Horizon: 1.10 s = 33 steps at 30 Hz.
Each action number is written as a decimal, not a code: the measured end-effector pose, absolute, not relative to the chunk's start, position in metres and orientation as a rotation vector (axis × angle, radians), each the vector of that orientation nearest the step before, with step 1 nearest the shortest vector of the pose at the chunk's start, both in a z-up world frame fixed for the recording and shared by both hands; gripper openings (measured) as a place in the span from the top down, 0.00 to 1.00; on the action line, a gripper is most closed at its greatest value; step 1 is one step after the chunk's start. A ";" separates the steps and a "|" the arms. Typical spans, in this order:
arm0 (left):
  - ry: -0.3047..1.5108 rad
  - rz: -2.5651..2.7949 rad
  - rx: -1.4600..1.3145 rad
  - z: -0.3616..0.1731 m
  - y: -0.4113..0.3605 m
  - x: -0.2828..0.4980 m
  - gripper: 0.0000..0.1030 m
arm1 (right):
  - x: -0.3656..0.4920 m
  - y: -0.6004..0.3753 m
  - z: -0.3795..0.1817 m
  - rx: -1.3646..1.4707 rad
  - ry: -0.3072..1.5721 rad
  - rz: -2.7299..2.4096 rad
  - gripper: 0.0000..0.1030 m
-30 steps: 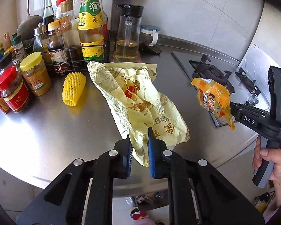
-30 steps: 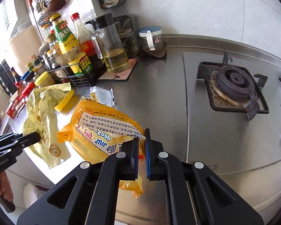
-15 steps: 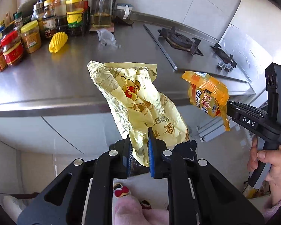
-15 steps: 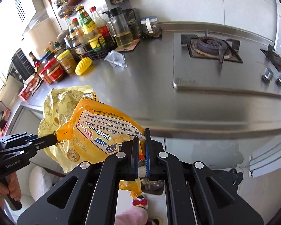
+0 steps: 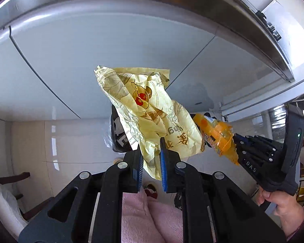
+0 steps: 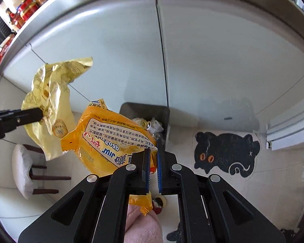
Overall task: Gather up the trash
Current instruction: 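Carry the yellow bag and orange snack bag down over the bin, then open both tools to drop both bags into the bin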
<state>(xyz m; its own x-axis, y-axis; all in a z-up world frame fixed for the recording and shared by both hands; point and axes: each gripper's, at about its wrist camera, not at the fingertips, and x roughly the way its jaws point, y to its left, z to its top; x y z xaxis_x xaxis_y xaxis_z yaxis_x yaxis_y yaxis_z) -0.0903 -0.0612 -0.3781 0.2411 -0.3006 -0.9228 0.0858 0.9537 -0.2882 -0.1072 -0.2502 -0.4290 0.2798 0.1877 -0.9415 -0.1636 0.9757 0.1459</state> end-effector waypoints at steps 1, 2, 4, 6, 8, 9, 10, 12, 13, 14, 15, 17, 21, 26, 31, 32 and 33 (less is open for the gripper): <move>1.314 -0.263 -0.199 -0.389 -0.060 -0.086 0.87 | -0.106 -0.249 -0.443 0.014 1.284 0.224 0.93; 1.325 -0.257 -0.200 -0.400 -0.061 -0.080 0.87 | -0.104 -0.247 -0.458 -0.003 1.300 0.212 0.93; 1.353 -0.254 -0.211 -0.424 -0.063 -0.070 0.87 | -0.099 -0.243 -0.481 -0.026 1.325 0.197 0.93; 1.377 -0.259 -0.210 -0.444 -0.067 -0.060 0.87 | -0.091 -0.240 -0.501 -0.047 1.342 0.187 0.93; 1.404 -0.270 -0.201 -0.464 -0.073 -0.050 0.87 | -0.082 -0.236 -0.520 -0.047 1.359 0.176 0.93; 1.418 -0.275 -0.197 -0.473 -0.075 -0.048 0.87 | -0.077 -0.235 -0.529 -0.042 1.368 0.171 0.93; 1.433 -0.276 -0.185 -0.483 -0.077 -0.043 0.87 | -0.072 -0.233 -0.538 -0.035 1.376 0.164 0.93; 1.461 -0.266 -0.171 -0.503 -0.080 -0.035 0.87 | -0.060 -0.230 -0.556 -0.025 1.402 0.156 0.93; 1.473 -0.258 -0.171 -0.511 -0.082 -0.029 0.87 | -0.056 -0.228 -0.565 -0.024 1.416 0.156 0.93; 1.483 -0.251 -0.172 -0.520 -0.081 -0.024 0.87 | -0.053 -0.226 -0.574 -0.022 1.430 0.159 0.93; 1.489 -0.243 -0.172 -0.527 -0.080 -0.019 0.87 | -0.050 -0.222 -0.583 -0.017 1.450 0.164 0.93; 1.508 -0.242 -0.178 -0.542 -0.078 -0.014 0.87 | -0.045 -0.219 -0.597 0.005 1.476 0.166 0.93; 1.554 -0.241 -0.164 -0.565 -0.078 -0.004 0.87 | -0.036 -0.217 -0.617 0.061 1.519 0.162 0.93; 1.584 -0.256 -0.172 -0.578 -0.070 0.004 0.80 | -0.031 -0.213 -0.628 0.071 1.537 0.177 0.90; 1.575 -0.284 -0.189 -0.579 -0.068 0.010 0.68 | -0.027 -0.215 -0.633 0.119 1.554 0.196 0.72; 1.576 -0.282 -0.187 -0.580 -0.068 0.010 0.67 | -0.028 -0.213 -0.632 0.115 1.547 0.209 0.50; 1.576 -0.281 -0.186 -0.580 -0.068 0.010 0.67 | -0.029 -0.212 -0.630 0.104 1.539 0.218 0.43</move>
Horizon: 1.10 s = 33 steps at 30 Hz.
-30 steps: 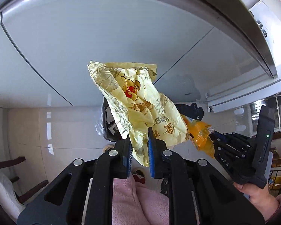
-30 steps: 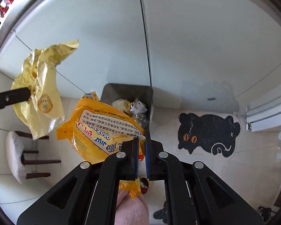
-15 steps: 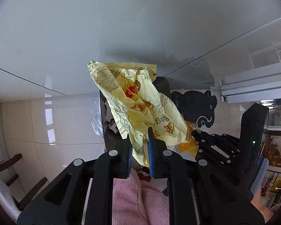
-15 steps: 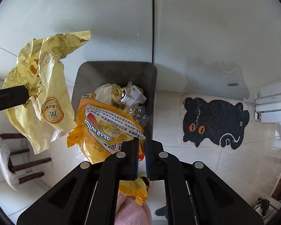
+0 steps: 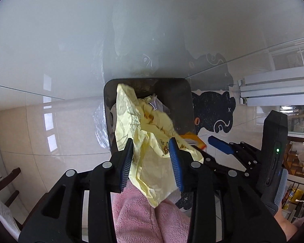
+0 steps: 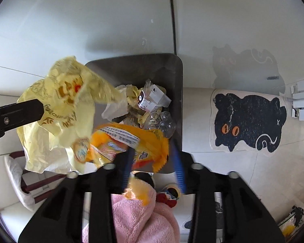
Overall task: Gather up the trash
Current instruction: 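Open both tools to drop both bags into the bin, then grasp the yellow foam fruit net with the left tool while the right tool grasps the small clear packet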
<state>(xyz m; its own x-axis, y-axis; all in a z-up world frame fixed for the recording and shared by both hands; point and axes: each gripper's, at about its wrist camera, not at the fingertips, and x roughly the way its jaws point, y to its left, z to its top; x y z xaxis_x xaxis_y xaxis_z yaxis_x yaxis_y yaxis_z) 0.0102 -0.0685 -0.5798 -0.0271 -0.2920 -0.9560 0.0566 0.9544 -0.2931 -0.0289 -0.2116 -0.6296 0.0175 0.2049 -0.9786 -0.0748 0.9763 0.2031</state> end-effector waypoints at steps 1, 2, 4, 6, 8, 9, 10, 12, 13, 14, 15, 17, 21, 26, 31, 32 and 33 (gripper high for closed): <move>1.577 -0.281 -0.191 -0.580 -0.068 0.010 0.67 | -0.030 -0.210 -0.628 0.093 1.537 0.227 0.44; 1.577 -0.282 -0.198 -0.579 -0.067 0.011 0.66 | -0.031 -0.208 -0.628 0.087 1.538 0.229 0.44; 1.572 -0.284 -0.204 -0.577 -0.065 0.011 0.59 | -0.030 -0.208 -0.628 0.088 1.539 0.226 0.44; 1.566 -0.287 -0.213 -0.573 -0.064 0.013 0.55 | -0.030 -0.209 -0.625 0.090 1.537 0.216 0.40; 1.554 -0.283 -0.220 -0.567 -0.064 0.015 0.48 | -0.029 -0.210 -0.620 0.077 1.534 0.205 0.38; 1.546 -0.281 -0.223 -0.564 -0.063 0.015 0.45 | -0.029 -0.212 -0.618 0.079 1.529 0.203 0.36; 1.540 -0.279 -0.226 -0.561 -0.064 0.015 0.42 | -0.029 -0.214 -0.615 0.081 1.525 0.198 0.35; 1.533 -0.273 -0.229 -0.555 -0.064 0.015 0.40 | -0.030 -0.219 -0.609 0.084 1.521 0.186 0.35; 1.528 -0.267 -0.226 -0.550 -0.065 0.014 0.38 | -0.032 -0.221 -0.605 0.090 1.520 0.183 0.35; 1.525 -0.262 -0.226 -0.546 -0.064 0.013 0.36 | -0.033 -0.224 -0.600 0.092 1.517 0.179 0.35; 1.519 -0.257 -0.229 -0.539 -0.063 0.011 0.32 | -0.035 -0.226 -0.594 0.092 1.514 0.178 0.33; 1.499 -0.242 -0.241 -0.523 -0.060 0.003 0.25 | -0.040 -0.230 -0.576 0.084 1.496 0.176 0.29; 1.465 -0.209 -0.264 -0.482 -0.049 -0.021 0.14 | -0.053 -0.237 -0.525 0.076 1.433 0.190 0.22; 1.378 -0.172 -0.278 -0.414 -0.034 -0.049 0.08 | -0.068 -0.239 -0.448 0.065 1.334 0.233 0.05; 1.284 -0.152 -0.269 -0.347 -0.026 -0.061 0.08 | -0.071 -0.234 -0.382 0.017 1.249 0.257 0.03; 1.260 -0.148 -0.266 -0.333 -0.025 -0.061 0.08 | -0.070 -0.233 -0.369 0.020 1.231 0.264 0.03; 1.236 -0.148 -0.266 -0.319 -0.023 -0.062 0.08 | -0.069 -0.233 -0.356 0.024 1.212 0.271 0.03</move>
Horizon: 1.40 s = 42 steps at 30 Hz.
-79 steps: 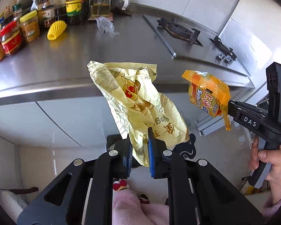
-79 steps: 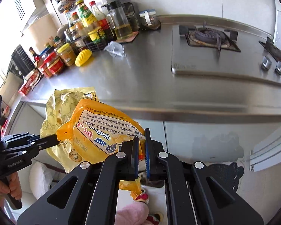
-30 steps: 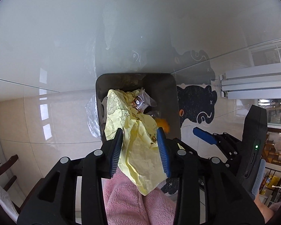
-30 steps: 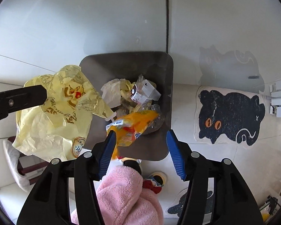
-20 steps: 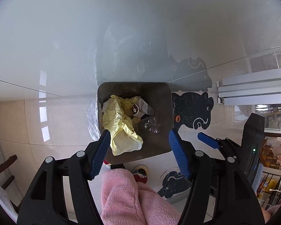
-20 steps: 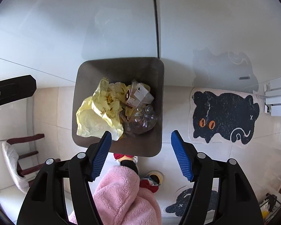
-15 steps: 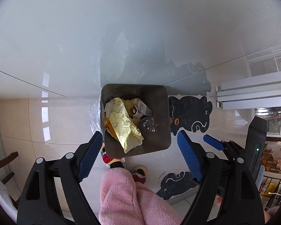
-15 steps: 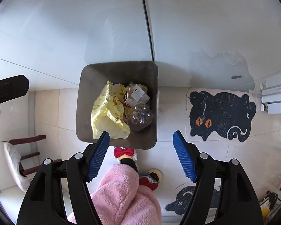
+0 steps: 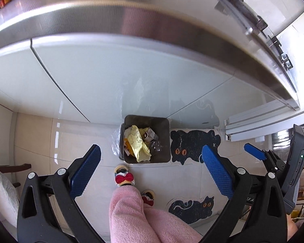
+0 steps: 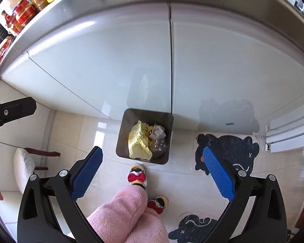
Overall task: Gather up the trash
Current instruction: 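Grasp the yellow foam fruit net with the left tool while the right tool grasps the small clear packet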
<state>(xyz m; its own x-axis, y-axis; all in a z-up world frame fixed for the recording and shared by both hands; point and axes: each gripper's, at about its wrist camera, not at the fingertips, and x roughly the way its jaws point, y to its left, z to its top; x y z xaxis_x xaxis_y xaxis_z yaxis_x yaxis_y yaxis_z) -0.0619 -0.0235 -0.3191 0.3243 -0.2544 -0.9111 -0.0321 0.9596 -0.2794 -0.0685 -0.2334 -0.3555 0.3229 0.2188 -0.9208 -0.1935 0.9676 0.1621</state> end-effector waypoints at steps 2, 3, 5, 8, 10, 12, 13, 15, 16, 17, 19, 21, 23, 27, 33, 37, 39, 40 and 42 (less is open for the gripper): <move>1.179 -0.145 -0.269 -0.290 -0.018 -0.062 0.08 | -0.064 -0.232 -0.326 0.024 1.156 0.282 0.03; 1.148 -0.145 -0.271 -0.275 -0.016 -0.061 0.08 | -0.060 -0.230 -0.311 0.023 1.128 0.285 0.03; 1.093 -0.140 -0.272 -0.250 -0.009 -0.056 0.08 | -0.050 -0.229 -0.281 0.039 1.070 0.299 0.03; 1.026 -0.129 -0.267 -0.218 0.001 -0.044 0.08 | -0.032 -0.225 -0.241 0.046 0.978 0.304 0.03; 0.992 -0.123 -0.258 -0.203 0.007 -0.033 0.08 | -0.017 -0.220 -0.221 0.040 0.925 0.307 0.03; 0.967 -0.115 -0.251 -0.192 0.016 -0.018 0.08 | 0.003 -0.213 -0.209 0.032 0.892 0.309 0.03; 0.955 -0.111 -0.247 -0.188 0.020 -0.009 0.08 | 0.013 -0.209 -0.203 0.028 0.876 0.305 0.03; 0.938 -0.102 -0.243 -0.180 0.031 0.008 0.08 | 0.032 -0.200 -0.193 0.028 0.851 0.303 0.03; 0.934 -0.099 -0.243 -0.178 0.038 0.018 0.08 | 0.043 -0.195 -0.189 0.030 0.839 0.304 0.03; 0.928 -0.099 -0.243 -0.176 0.046 0.027 0.08 | 0.054 -0.190 -0.187 0.025 0.828 0.302 0.03; 0.915 -0.088 -0.241 -0.174 0.057 0.048 0.08 | 0.075 -0.179 -0.181 0.013 0.821 0.298 0.03; 0.910 -0.079 -0.240 -0.174 0.072 0.069 0.08 | 0.096 -0.169 -0.179 0.008 0.823 0.297 0.04; 0.907 -0.065 -0.231 -0.174 0.085 0.090 0.08 | 0.116 -0.158 -0.179 0.007 0.822 0.298 0.04; 0.916 -0.035 -0.206 -0.183 0.110 0.133 0.08 | 0.150 -0.136 -0.187 -0.002 0.835 0.294 0.04; 0.967 -0.018 -0.203 -0.203 0.138 0.185 0.08 | 0.192 -0.104 -0.212 -0.052 0.886 0.320 0.05; 1.008 -0.027 -0.204 -0.219 0.150 0.209 0.08 | 0.213 -0.086 -0.229 -0.077 0.919 0.333 0.05; 1.025 -0.030 -0.199 -0.226 0.154 0.219 0.08 | 0.222 -0.080 -0.237 -0.081 0.936 0.331 0.05; 1.031 -0.029 -0.198 -0.229 0.156 0.223 0.08 | 0.226 -0.078 -0.241 -0.083 0.943 0.326 0.05; 1.040 -0.033 -0.198 -0.235 0.160 0.230 0.08 | 0.233 -0.074 -0.247 -0.094 0.955 0.317 0.05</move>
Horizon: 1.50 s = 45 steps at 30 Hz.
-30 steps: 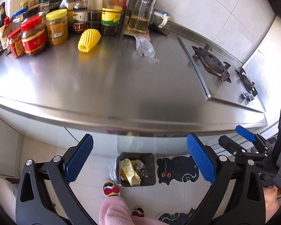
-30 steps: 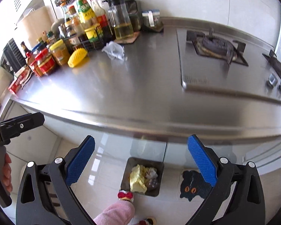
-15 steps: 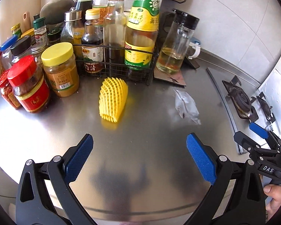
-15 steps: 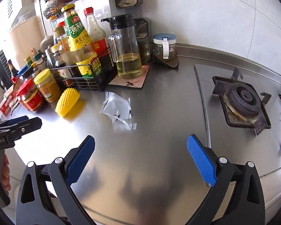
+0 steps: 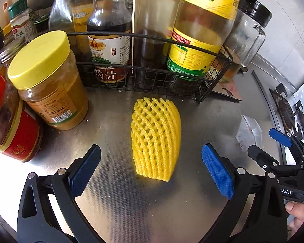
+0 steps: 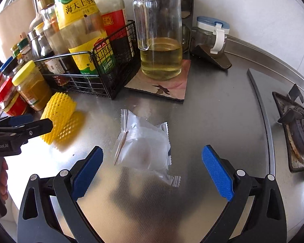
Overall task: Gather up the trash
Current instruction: 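Grasp the yellow foam fruit net with the left tool while the right tool grasps the small clear packet, then carry the foam net and clear packet down over the bin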
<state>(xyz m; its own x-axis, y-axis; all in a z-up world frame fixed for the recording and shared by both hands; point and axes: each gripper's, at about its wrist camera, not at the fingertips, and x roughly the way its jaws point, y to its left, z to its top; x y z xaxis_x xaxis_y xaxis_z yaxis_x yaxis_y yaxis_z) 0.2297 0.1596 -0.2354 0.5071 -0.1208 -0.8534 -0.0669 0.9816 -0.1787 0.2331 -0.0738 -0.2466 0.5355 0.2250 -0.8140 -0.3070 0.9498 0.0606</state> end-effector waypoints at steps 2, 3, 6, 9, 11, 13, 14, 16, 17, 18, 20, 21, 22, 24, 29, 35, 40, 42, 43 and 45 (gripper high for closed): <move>1.053 -0.043 -0.201 -0.241 0.162 0.234 0.11 | 0.237 -0.071 -0.252 -0.098 0.971 0.320 0.10; 1.059 -0.052 -0.202 -0.244 0.162 0.236 0.19 | 0.240 -0.070 -0.254 -0.098 0.979 0.325 0.19; 1.076 -0.070 -0.197 -0.249 0.161 0.239 0.50 | 0.244 -0.069 -0.260 -0.104 1.006 0.303 0.59; 1.072 -0.074 -0.186 -0.248 0.156 0.234 0.75 | 0.240 -0.075 -0.259 -0.079 1.012 0.316 0.77; 1.056 -0.070 -0.169 -0.242 0.152 0.230 0.88 | 0.236 -0.080 -0.255 -0.074 1.003 0.319 0.82; 1.048 -0.072 -0.159 -0.236 0.147 0.226 0.90 | 0.228 -0.087 -0.248 -0.066 0.987 0.318 0.84; 1.041 -0.073 -0.154 -0.232 0.144 0.221 0.90 | 0.223 -0.092 -0.244 -0.060 0.978 0.317 0.84; 1.025 -0.074 -0.138 -0.221 0.133 0.211 0.91 | 0.214 -0.103 -0.235 -0.047 0.964 0.316 0.85; 1.017 -0.075 -0.132 -0.215 0.127 0.206 0.91 | 0.208 -0.108 -0.230 -0.036 0.957 0.314 0.84; 1.007 -0.075 -0.125 -0.209 0.121 0.199 0.91 | 0.202 -0.114 -0.225 -0.026 0.950 0.313 0.84; 0.988 -0.081 -0.113 -0.196 0.106 0.183 0.91 | 0.187 -0.126 -0.214 -0.014 0.933 0.312 0.84; 0.979 -0.081 -0.105 -0.190 0.098 0.175 0.91 | 0.178 -0.131 -0.209 -0.012 0.924 0.312 0.84; 0.970 -0.081 -0.096 -0.183 0.090 0.164 0.91 | 0.168 -0.136 -0.204 -0.013 0.915 0.311 0.85; 0.954 -0.084 -0.085 -0.171 0.073 0.144 0.91 | 0.148 -0.147 -0.193 -0.011 0.898 0.310 0.85; 0.935 -0.101 -0.091 -0.153 0.031 0.089 0.91 | 0.092 -0.180 -0.176 -0.015 0.869 0.292 0.85; 0.937 -0.126 -0.082 -0.157 -0.021 0.032 0.91 | 0.029 -0.216 -0.176 -0.011 0.869 0.288 0.85; 0.953 -0.146 -0.081 -0.168 -0.053 -0.016 0.91 | -0.017 -0.237 -0.188 0.004 0.885 0.296 0.85; 0.965 -0.155 -0.083 -0.176 -0.063 -0.034 0.91 | -0.032 -0.242 -0.198 0.007 0.900 0.304 0.85; 0.973 -0.159 -0.083 -0.181 -0.069 -0.042 0.91 | -0.039 -0.243 -0.204 0.008 0.911 0.310 0.85; 0.984 -0.162 -0.068 -0.194 -0.077 -0.055 0.91 | -0.051 -0.245 -0.221 0.005 0.946 0.321 0.85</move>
